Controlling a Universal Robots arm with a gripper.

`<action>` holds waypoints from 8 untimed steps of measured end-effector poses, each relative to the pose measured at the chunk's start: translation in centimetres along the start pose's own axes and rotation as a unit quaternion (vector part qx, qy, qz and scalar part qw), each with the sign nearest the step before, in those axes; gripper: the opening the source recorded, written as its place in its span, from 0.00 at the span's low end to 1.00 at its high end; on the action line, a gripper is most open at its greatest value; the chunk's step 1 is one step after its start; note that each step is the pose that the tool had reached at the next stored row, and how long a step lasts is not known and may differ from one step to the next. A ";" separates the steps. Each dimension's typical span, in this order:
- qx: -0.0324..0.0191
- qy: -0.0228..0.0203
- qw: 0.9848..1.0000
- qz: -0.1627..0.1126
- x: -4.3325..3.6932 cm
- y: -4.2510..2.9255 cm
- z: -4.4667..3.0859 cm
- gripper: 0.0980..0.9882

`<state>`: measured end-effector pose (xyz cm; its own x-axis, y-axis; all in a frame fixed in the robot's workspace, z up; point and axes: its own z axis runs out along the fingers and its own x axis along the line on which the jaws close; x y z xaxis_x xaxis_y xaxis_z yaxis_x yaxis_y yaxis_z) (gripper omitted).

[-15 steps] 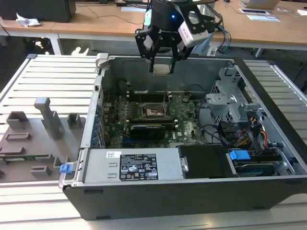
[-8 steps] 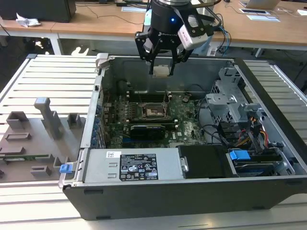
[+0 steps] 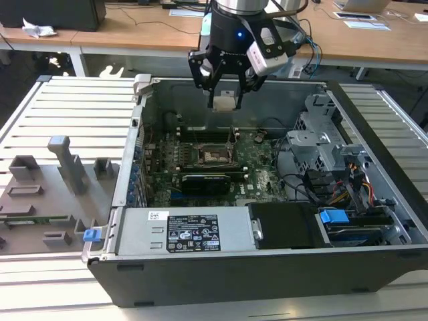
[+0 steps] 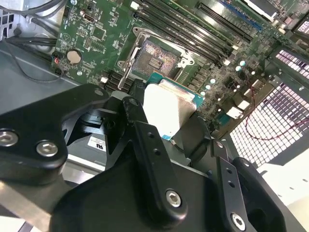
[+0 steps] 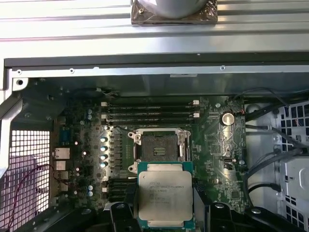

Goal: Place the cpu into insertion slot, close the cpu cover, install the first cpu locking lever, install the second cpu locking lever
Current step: 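Place the cpu into insertion slot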

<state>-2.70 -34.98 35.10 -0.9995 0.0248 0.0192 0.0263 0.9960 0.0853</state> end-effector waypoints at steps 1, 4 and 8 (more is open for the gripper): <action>0.000 0.000 1.000 0.000 0.00 -0.01 0.09 0.50; 0.000 0.000 1.000 0.000 -0.01 -0.04 0.44 0.50; 0.000 0.000 1.000 0.000 -0.01 -0.06 0.65 0.50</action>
<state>-2.70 -34.98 34.45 -0.9995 0.0248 0.0192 0.0264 0.9960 0.0853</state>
